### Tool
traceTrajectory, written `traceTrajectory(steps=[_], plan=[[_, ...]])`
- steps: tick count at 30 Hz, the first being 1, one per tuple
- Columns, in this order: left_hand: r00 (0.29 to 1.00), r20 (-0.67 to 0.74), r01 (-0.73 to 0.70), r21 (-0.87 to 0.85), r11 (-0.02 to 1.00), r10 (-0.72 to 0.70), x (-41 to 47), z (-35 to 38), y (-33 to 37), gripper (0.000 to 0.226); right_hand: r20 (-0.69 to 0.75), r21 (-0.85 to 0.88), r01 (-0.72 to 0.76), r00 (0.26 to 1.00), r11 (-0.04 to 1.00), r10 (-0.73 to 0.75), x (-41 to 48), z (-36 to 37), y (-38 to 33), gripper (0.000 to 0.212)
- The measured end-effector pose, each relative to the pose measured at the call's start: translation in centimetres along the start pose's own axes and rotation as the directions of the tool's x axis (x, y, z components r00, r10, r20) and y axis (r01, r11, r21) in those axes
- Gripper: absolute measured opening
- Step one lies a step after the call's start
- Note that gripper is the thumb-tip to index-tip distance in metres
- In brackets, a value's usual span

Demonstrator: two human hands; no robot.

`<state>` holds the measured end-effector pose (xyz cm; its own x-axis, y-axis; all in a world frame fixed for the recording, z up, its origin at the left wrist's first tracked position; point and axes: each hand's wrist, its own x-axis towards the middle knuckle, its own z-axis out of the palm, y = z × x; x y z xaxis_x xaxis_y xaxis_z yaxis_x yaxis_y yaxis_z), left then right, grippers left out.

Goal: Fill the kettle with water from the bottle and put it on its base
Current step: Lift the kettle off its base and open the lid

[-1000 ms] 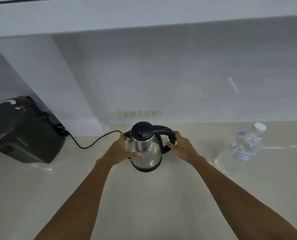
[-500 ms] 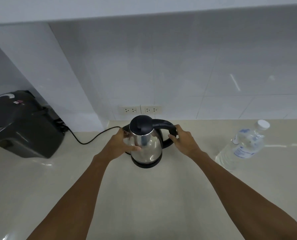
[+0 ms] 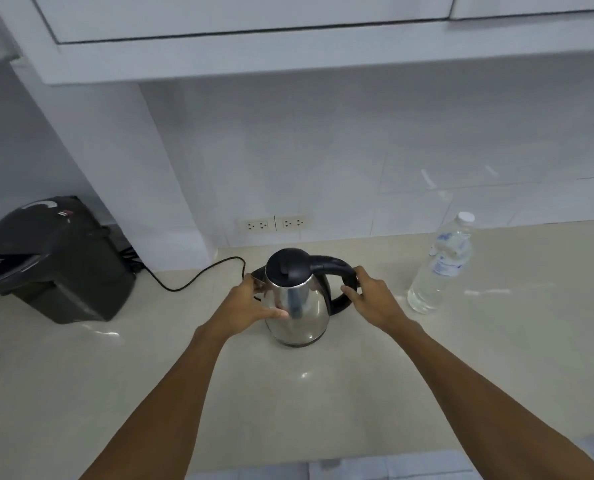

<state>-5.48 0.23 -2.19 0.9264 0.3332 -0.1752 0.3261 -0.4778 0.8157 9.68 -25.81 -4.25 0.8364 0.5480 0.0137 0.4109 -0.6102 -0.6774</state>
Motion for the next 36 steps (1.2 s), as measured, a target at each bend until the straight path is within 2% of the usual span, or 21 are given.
traceTrajectory(steps=[3,7,16,20,23,25,28,33,36], plan=[[0.997,0.08,0.019,0.014,1.0,-0.02,-2.9,0.8,-0.6,0.108,0.002,0.001,-0.043,0.999,0.999,0.043,-4.4,1.0,0.3,0.026],[0.983,0.175,0.051,0.016,0.999,-0.053,-5.4,1.9,-1.6,0.107,-0.017,-0.005,-0.12,0.993,0.993,0.12,-9.2,2.5,0.8,0.024],[0.981,0.191,0.019,0.055,0.998,-0.029,-6.1,3.7,-1.6,0.092,-0.063,0.059,-0.197,0.978,0.979,0.201,-13.0,4.2,1.9,0.023],[0.999,0.037,0.019,0.066,0.998,-0.021,-5.7,4.7,-0.3,0.069,-0.05,0.104,-0.209,0.975,0.972,0.215,-14.1,4.9,1.6,0.026],[0.988,-0.136,0.09,0.11,0.99,-0.075,-6.1,5.9,0.0,0.033,-0.057,0.119,-0.201,0.976,0.972,0.209,-15.3,6.6,0.4,0.034],[0.985,-0.164,0.086,0.17,0.982,-0.058,-6.8,6.6,-0.2,0.018,-0.064,0.106,-0.195,0.977,0.975,0.202,-15.8,7.9,-0.7,0.037],[0.984,-0.164,0.105,0.199,0.974,-0.072,-7.6,7.3,-1.1,0.034,-0.069,0.103,-0.194,0.977,0.976,0.202,-16.6,9.6,-2.4,0.038],[0.975,-0.121,0.184,-0.014,0.983,-0.184,-9.8,7.7,-0.6,0.06,-0.054,0.16,-0.155,0.985,0.975,0.165,-18.4,13.0,-5.3,0.033],[0.954,-0.169,0.241,-0.058,0.969,-0.248,-11.4,7.4,-0.8,0.077,-0.024,0.218,-0.129,0.99,0.967,0.137,-19.4,14.8,-7.0,0.022]])
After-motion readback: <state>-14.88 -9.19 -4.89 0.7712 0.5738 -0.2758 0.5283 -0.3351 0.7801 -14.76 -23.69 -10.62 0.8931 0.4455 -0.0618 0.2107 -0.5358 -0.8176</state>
